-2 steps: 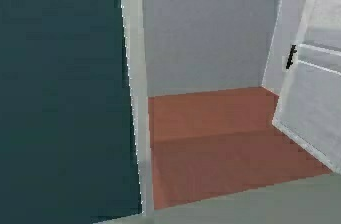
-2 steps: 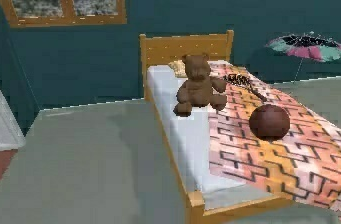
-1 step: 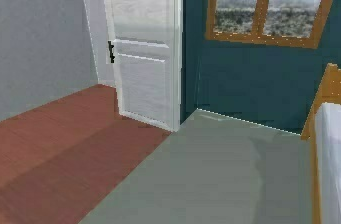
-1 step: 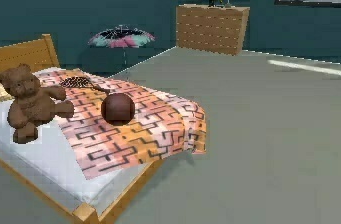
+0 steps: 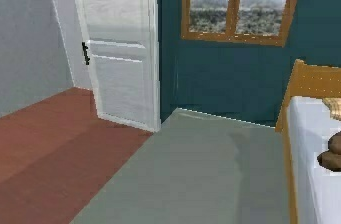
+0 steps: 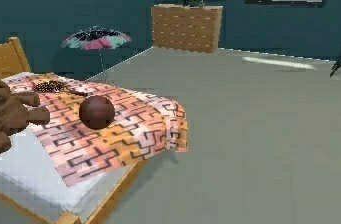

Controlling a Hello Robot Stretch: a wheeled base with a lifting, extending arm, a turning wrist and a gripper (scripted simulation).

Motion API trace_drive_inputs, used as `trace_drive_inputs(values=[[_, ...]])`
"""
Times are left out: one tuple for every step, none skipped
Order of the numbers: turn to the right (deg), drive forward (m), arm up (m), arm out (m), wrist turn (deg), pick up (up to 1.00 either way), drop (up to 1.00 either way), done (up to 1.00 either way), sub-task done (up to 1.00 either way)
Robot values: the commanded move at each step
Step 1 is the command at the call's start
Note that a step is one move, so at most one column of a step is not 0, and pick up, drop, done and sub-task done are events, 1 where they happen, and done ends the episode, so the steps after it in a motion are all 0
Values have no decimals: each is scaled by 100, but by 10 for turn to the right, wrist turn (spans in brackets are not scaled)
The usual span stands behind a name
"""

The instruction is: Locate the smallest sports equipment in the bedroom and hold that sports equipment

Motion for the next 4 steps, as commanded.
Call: trace_drive_inputs(values=[[0,85,0,0,0,0,0,0,0],[390,0,0,0,0,0,0,0,0],[0,55,0,0,0,0,0,0,0],[450,0,0,0,0,0,0,0,0]])
